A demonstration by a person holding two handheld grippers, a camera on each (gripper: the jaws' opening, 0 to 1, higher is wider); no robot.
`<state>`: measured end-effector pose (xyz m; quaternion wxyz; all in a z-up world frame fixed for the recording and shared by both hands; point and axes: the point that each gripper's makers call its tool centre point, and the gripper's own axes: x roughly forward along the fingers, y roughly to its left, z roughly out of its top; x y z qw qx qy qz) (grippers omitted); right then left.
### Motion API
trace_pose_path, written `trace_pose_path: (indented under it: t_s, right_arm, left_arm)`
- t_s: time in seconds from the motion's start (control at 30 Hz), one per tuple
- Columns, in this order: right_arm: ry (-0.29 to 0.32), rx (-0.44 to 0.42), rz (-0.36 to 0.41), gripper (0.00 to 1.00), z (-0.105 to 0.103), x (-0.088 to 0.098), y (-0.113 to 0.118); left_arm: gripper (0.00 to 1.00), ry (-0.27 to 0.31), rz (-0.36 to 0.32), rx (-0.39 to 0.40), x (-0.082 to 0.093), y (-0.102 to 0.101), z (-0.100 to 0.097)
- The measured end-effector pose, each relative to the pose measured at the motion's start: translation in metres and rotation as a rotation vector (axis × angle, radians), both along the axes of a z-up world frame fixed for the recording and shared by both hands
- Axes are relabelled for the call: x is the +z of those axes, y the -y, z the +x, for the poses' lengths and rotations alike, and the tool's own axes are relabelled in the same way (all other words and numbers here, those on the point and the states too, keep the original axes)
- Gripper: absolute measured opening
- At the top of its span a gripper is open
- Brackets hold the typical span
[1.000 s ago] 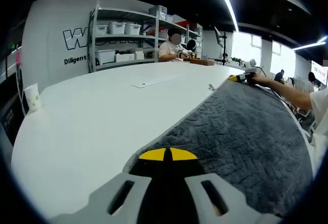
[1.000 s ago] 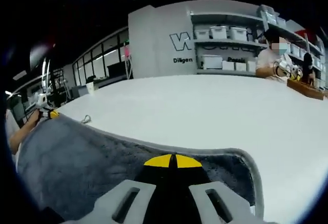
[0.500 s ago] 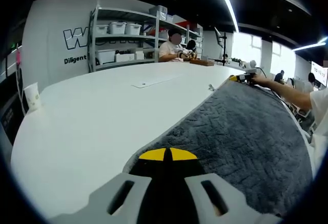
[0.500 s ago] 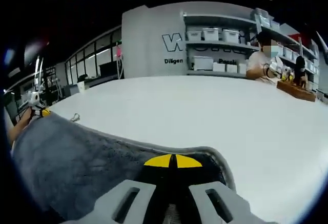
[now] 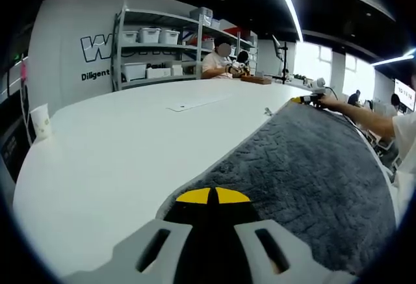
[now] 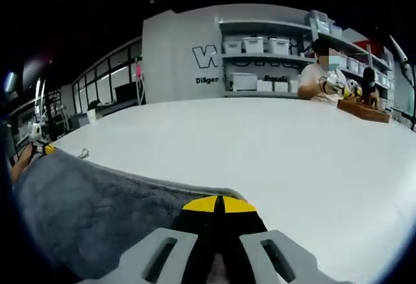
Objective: Open the folded towel by lifting each exposed corner and separating the folded layers until the towel lies flat within the target outline without major curled edges
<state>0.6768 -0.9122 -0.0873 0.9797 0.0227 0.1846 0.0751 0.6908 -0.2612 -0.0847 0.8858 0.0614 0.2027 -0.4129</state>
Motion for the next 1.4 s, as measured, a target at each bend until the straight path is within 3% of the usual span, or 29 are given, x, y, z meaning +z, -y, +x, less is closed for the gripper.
trace_pose_path:
  t_s: [0.17,0.5,0.73,0.83,0.87,0.93,1.1,1.2,1.33,1.4]
  right_arm:
    - [0.008,-0.033,0.061,0.0,0.003,0.0,0.011]
    - [0.021,-0.056,0.026,0.0,0.001,0.001,0.012]
    - [0.016,-0.054,0.076,0.0,-0.002,0.003,0.007]
    - [-0.004,-0.012,0.047,0.0,-0.006,0.003,-0.004]
    - [-0.008,0.03,-0.023,0.0,-0.008,0.004,-0.009]
    - [-0.016,0.046,-0.089,0.0,-0.011,0.006,-0.014]
    - [0.036,0.082,-0.146,0.0,-0.017,0.027,-0.033]
    - [0.065,0.116,-0.118,0.0,-0.023,0.042,-0.052]
    - [0.102,0.198,-0.136,0.0,-0.038,0.059,-0.085]
    - [0.142,0.251,-0.081,0.0,-0.049,0.072,-0.108]
  left_arm:
    - [0.0,0.0,0.002,0.001,0.0,-0.001,0.002]
    - [0.0,0.0,0.002,0.001,0.0,-0.002,0.004]
    - [0.0,0.004,0.01,0.002,0.0,0.0,0.002]
    - [0.0,0.005,0.012,0.002,0.0,-0.001,0.003]
    - [0.01,0.001,0.009,0.005,0.0,-0.001,0.004]
    - [0.01,0.001,0.012,0.005,0.0,-0.001,0.004]
    - [0.01,0.004,0.014,0.005,0.0,0.0,0.002]
    - [0.01,0.004,0.013,0.005,0.0,0.0,0.001]
    - [0.01,0.004,0.015,0.002,0.0,0.001,0.0]
    - [0.01,0.004,0.013,0.001,0.0,0.001,0.0]
